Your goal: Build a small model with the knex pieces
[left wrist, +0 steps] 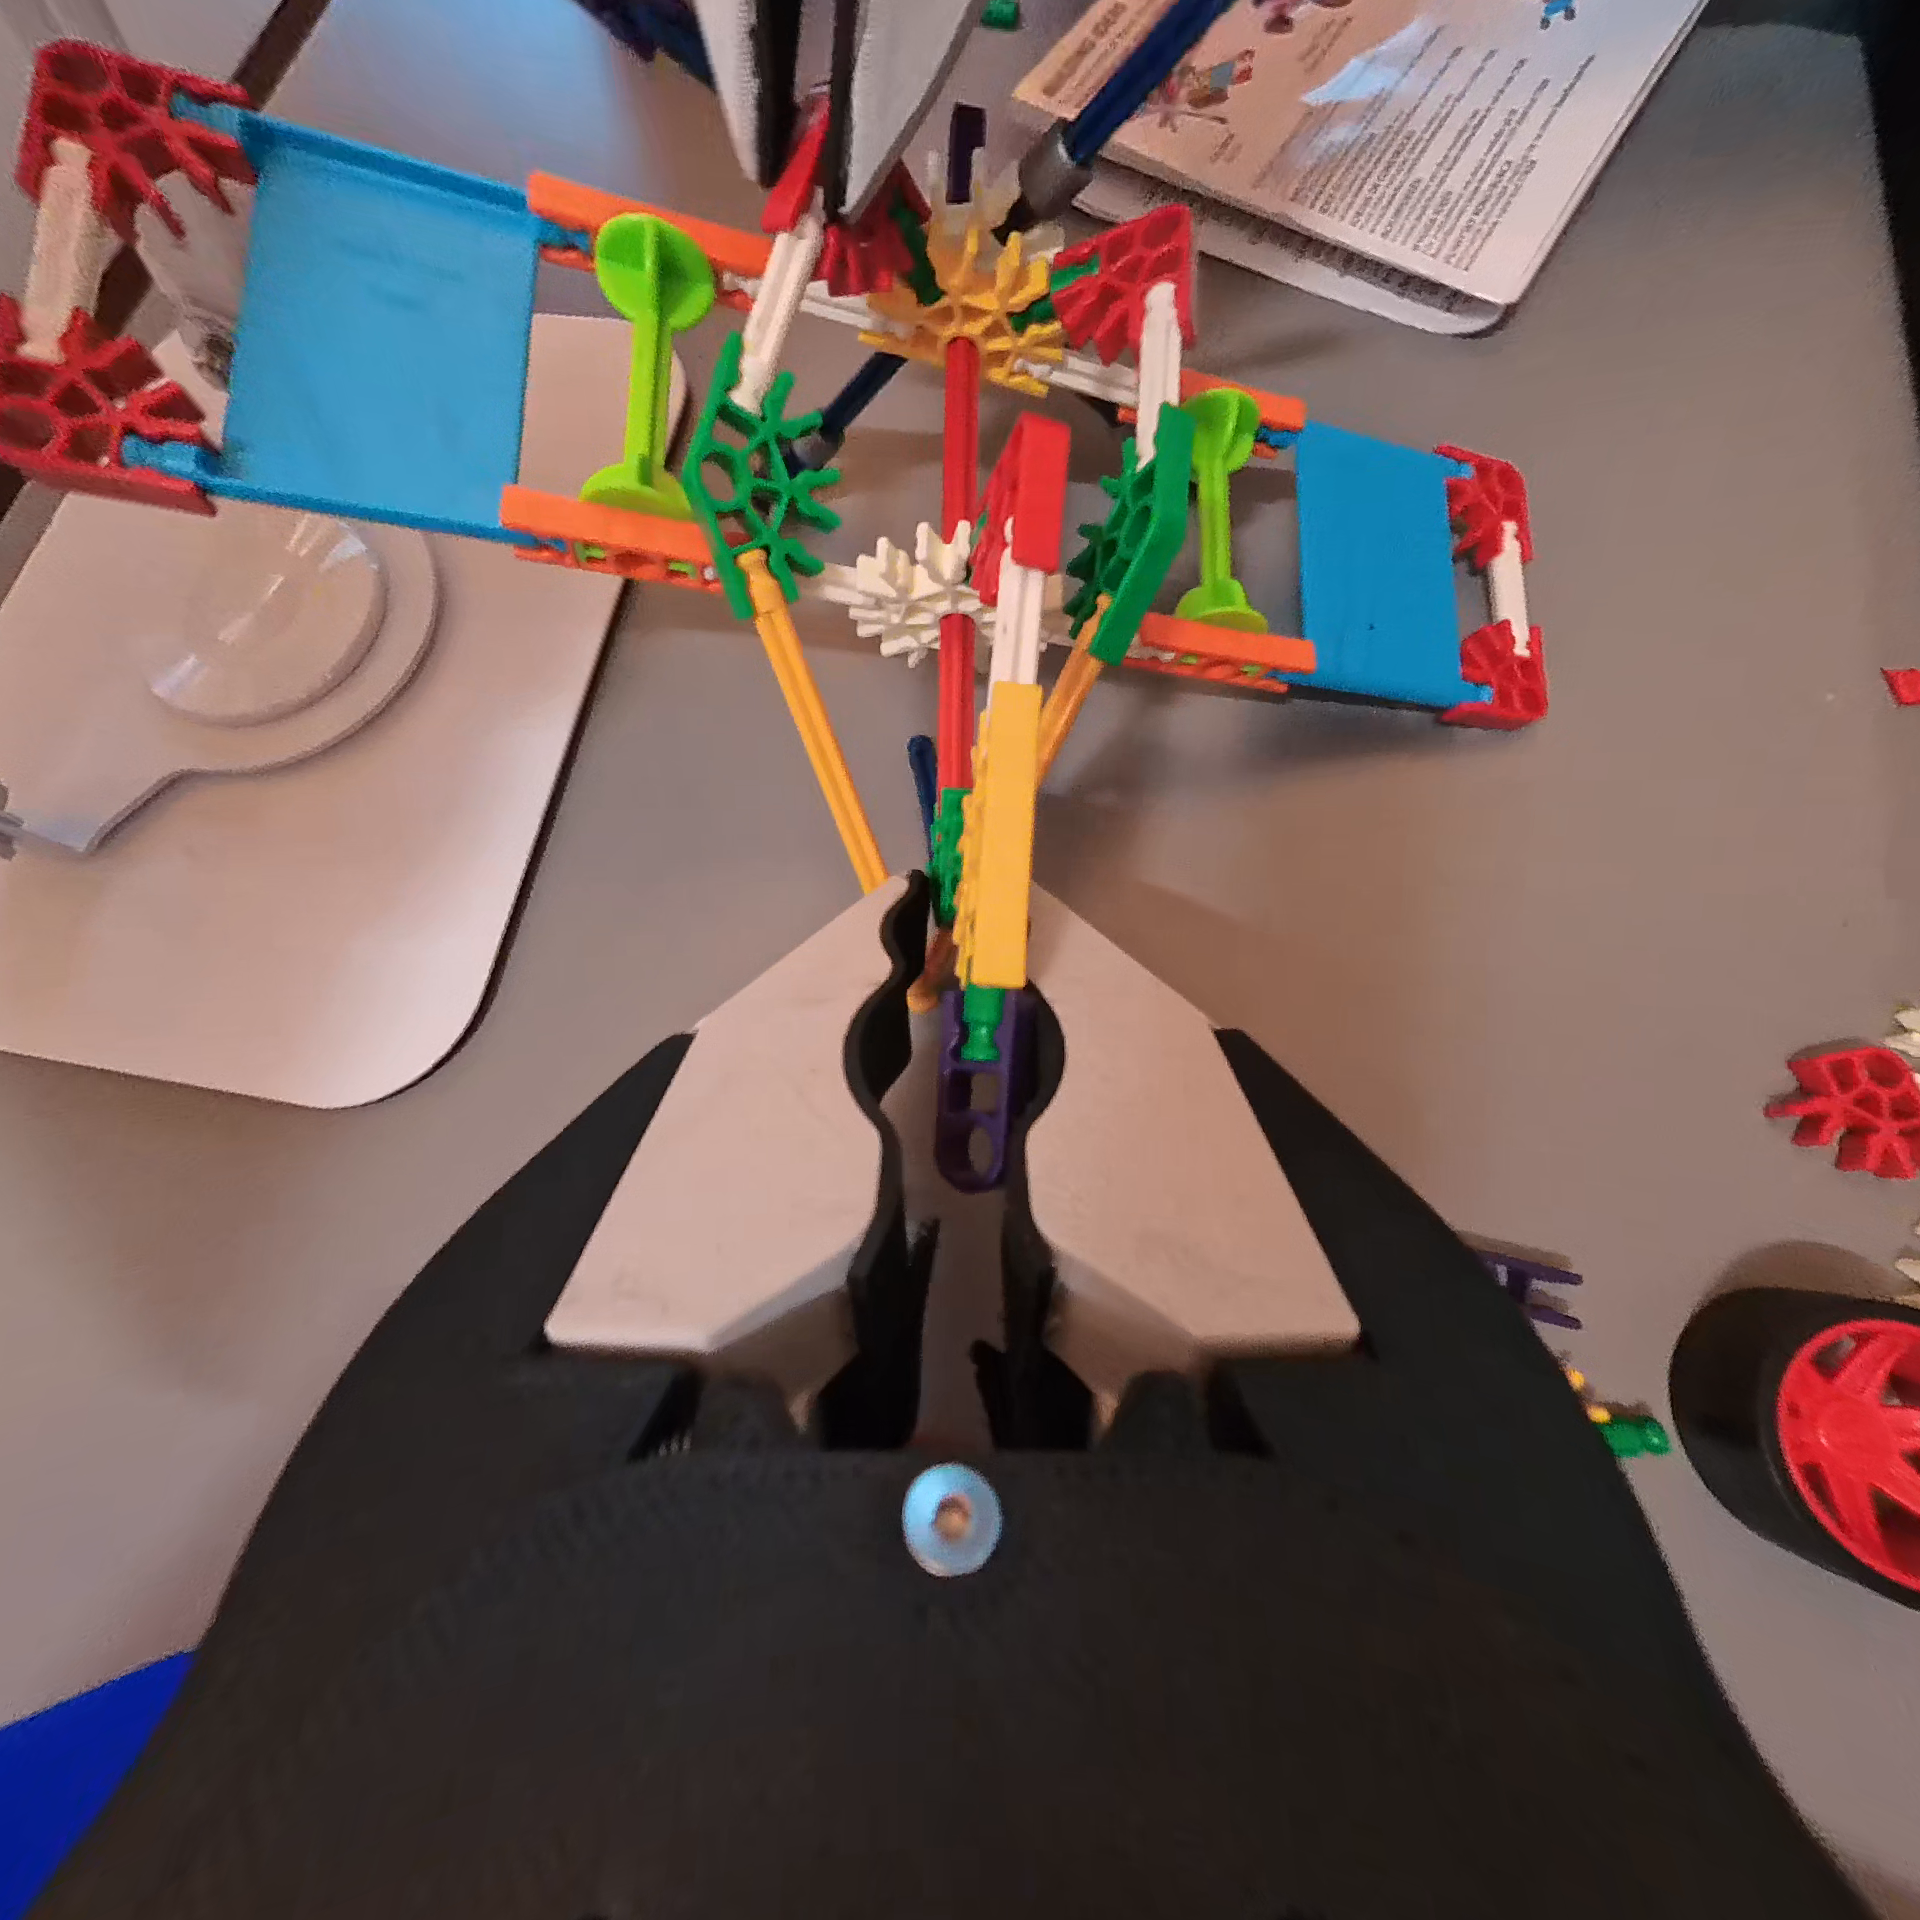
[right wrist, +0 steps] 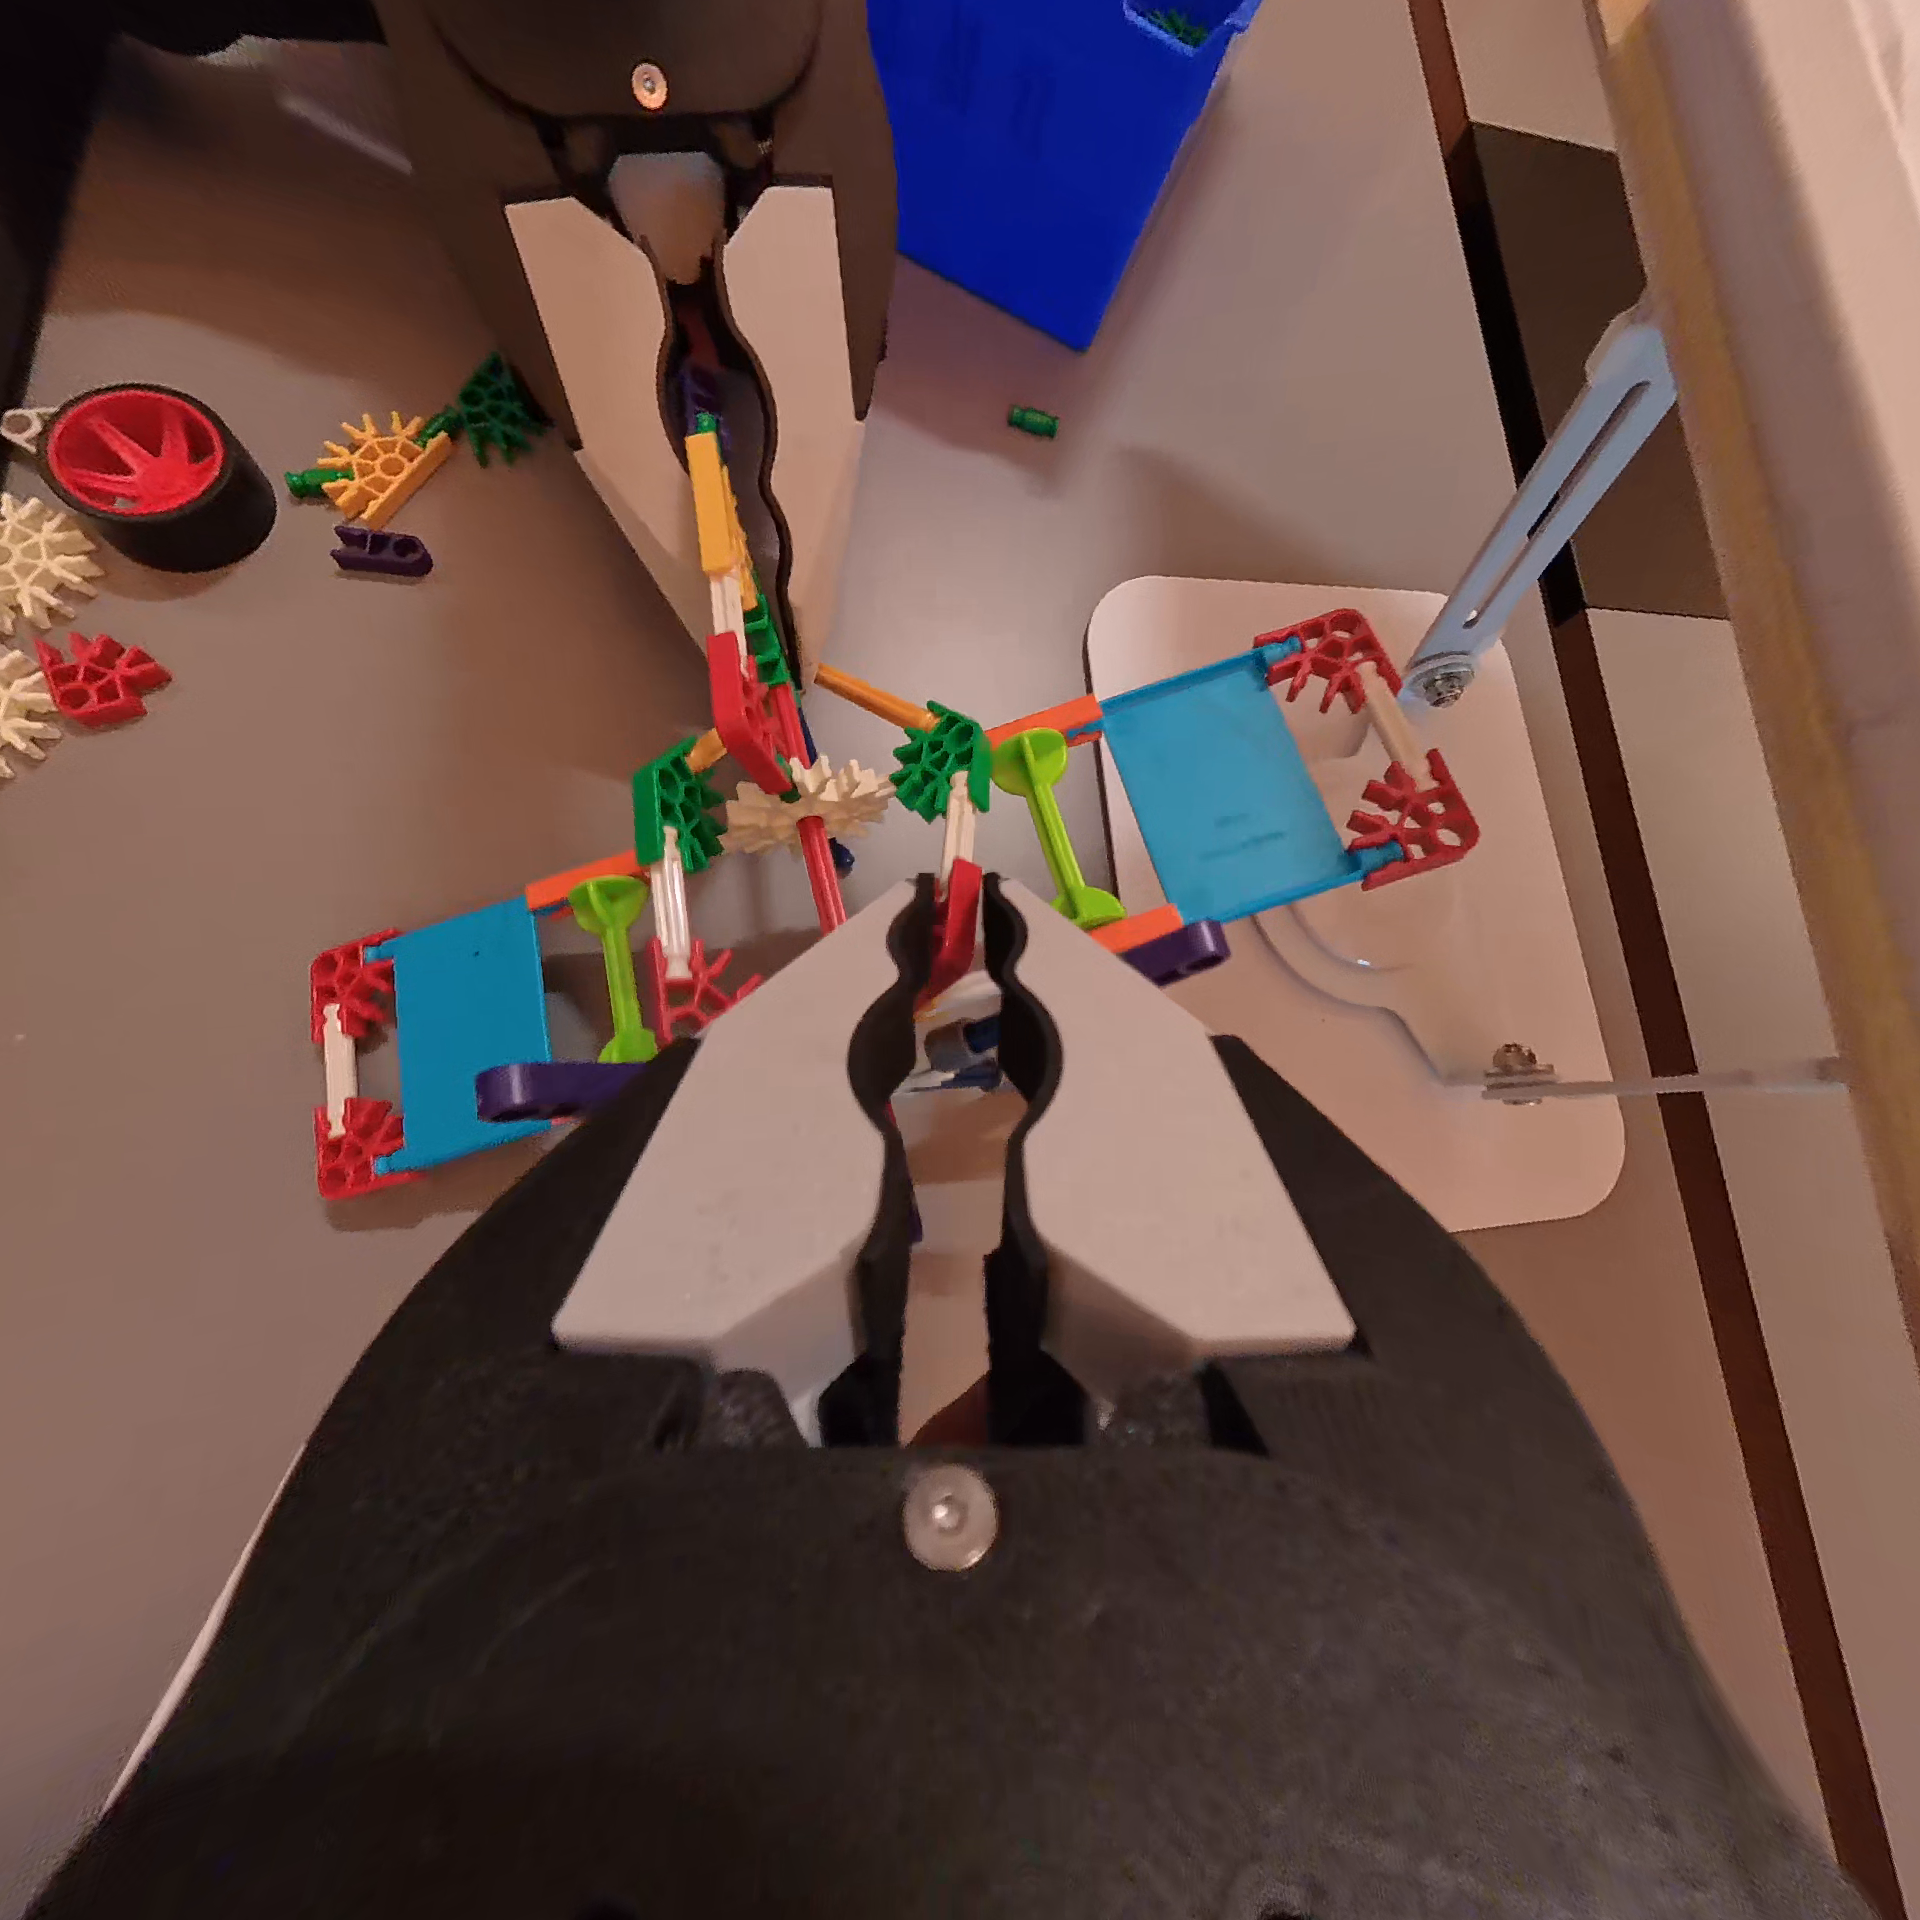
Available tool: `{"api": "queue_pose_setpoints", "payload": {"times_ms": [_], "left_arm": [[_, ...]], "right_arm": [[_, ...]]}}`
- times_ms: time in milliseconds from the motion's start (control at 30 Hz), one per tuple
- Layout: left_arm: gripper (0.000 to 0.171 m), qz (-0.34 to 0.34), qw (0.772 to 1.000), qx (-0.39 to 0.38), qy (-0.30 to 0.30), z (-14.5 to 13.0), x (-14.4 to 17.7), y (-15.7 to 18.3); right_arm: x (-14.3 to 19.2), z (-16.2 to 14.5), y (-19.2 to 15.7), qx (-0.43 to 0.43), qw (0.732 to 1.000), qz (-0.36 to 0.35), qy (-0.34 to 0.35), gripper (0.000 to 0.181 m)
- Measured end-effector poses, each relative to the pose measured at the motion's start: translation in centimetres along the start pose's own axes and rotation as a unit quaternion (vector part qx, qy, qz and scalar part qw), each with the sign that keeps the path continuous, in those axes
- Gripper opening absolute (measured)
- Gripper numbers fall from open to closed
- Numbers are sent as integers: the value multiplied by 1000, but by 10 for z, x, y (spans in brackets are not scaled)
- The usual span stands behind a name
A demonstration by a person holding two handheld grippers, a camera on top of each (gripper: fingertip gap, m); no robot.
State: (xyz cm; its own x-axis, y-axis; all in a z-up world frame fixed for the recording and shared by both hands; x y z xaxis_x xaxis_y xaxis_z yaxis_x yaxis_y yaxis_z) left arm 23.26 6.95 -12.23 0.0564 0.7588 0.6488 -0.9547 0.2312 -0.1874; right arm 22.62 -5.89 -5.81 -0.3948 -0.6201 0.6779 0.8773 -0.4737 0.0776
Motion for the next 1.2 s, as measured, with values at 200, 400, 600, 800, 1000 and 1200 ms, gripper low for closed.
{"api": "queue_pose_setpoints", "payload": {"times_ms": [200, 400, 600, 800, 1000, 1200], "left_arm": [[8, -6, 1000, -7, 1, 2, -2, 2], [8, -6, 1000, -11, 2, 2, -3, 1], [10, -10, 1000, -2, 6, 1, -4, 0], [35, -16, 998, 37, 46, 7, 9, -6], [24, -17, 998, 35, 56, 9, 22, -5], [14, -5, 1000, 12, 21, 4, 14, -4]], "right_arm": [[-16, -1, 2, -26, 997, 3, -71, 23], [-28, 0, 5, -37, 994, 29, -101, 6], [-26, -1, 2, 40, 996, 7, -83, 7], [-24, -3, 2, 48, 996, 8, -79, 6], [-22, -5, 0, 37, 997, 14, -73, 14], [12, 13, 1, 35, 999, -21, -34, 35]]}}
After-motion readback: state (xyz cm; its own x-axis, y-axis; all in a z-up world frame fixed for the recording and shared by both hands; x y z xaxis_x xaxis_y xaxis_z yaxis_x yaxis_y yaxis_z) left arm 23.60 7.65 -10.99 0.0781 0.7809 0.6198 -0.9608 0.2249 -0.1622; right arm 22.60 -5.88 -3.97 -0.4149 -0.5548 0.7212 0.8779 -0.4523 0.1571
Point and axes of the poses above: each gripper's, where its closed fingertips meet, x back along the fingers, z out of its top, y = z × x across the jaws, the point moved 4 cm from there along x, back along the fingers, and after that the axes turned 9 degrees about -x, right-handed, at the moved point
